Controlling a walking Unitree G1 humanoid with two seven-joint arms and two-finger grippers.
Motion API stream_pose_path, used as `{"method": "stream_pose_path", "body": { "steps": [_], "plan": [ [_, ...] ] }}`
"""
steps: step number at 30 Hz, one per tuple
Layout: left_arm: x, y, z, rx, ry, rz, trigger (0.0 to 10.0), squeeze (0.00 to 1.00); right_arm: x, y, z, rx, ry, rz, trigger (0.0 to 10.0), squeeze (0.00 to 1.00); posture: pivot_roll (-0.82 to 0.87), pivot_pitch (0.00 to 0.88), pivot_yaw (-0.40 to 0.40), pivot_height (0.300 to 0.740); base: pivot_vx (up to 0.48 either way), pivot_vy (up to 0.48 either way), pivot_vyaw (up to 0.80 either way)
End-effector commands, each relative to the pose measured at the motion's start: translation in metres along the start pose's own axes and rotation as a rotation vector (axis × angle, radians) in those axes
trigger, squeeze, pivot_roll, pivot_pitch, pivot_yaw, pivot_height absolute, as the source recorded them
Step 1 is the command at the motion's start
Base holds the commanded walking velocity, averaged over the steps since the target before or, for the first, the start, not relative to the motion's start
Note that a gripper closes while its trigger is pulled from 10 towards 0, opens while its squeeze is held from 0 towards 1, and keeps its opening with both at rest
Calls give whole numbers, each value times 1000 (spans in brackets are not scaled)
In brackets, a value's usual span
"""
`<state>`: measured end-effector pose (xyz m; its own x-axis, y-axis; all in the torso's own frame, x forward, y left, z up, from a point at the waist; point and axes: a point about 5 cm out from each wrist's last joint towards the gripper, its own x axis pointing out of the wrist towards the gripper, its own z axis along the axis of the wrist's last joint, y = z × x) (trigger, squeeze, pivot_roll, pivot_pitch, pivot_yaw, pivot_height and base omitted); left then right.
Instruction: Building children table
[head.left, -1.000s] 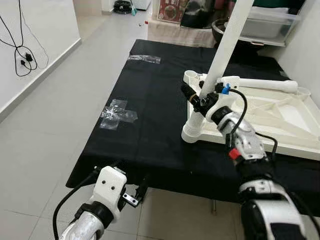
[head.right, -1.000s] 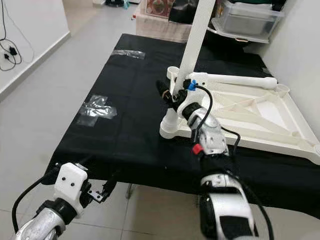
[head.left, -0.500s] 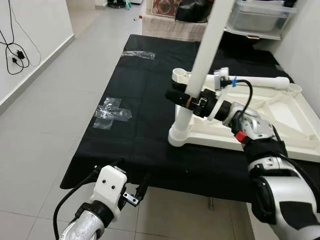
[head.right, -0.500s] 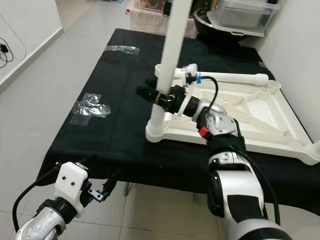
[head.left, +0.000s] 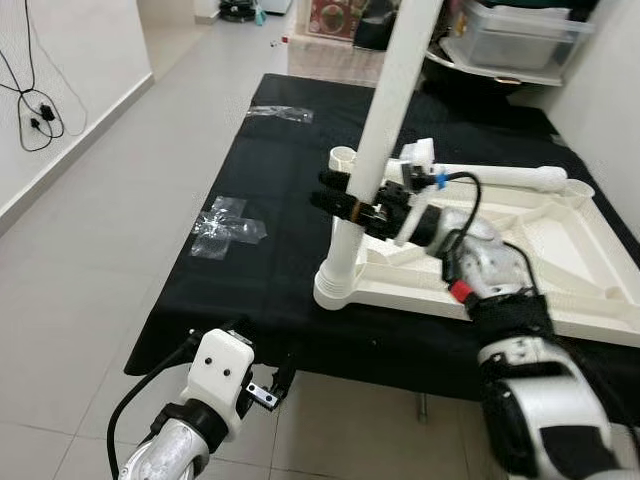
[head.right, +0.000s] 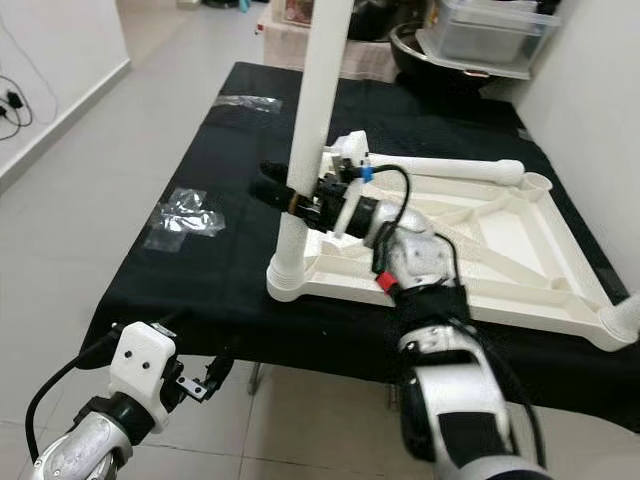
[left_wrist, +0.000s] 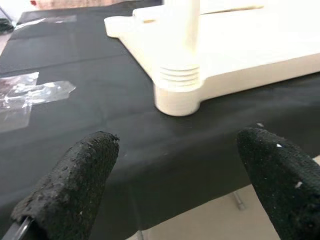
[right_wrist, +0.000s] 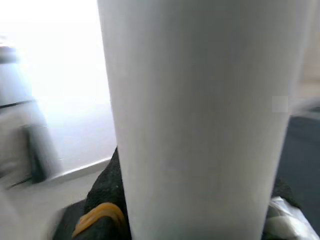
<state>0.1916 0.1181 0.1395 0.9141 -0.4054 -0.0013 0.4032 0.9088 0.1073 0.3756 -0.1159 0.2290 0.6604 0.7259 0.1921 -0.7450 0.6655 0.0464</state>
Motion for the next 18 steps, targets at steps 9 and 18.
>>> {"method": "stream_pose_path", "body": {
  "steps": [9, 18],
  "plan": [
    [2, -4, 5, 21, -28, -21, 10000, 0, -45, -30, -32, -6, 83, -835, 0, 0, 123, 99, -112, 740, 0, 0, 0],
    [3, -5, 1, 26, -16, -27, 10000, 0, -35, 27, -52, 36, 103, -1170, 0, 0, 132, 91, -111, 740, 0, 0, 0]
  ]
}}
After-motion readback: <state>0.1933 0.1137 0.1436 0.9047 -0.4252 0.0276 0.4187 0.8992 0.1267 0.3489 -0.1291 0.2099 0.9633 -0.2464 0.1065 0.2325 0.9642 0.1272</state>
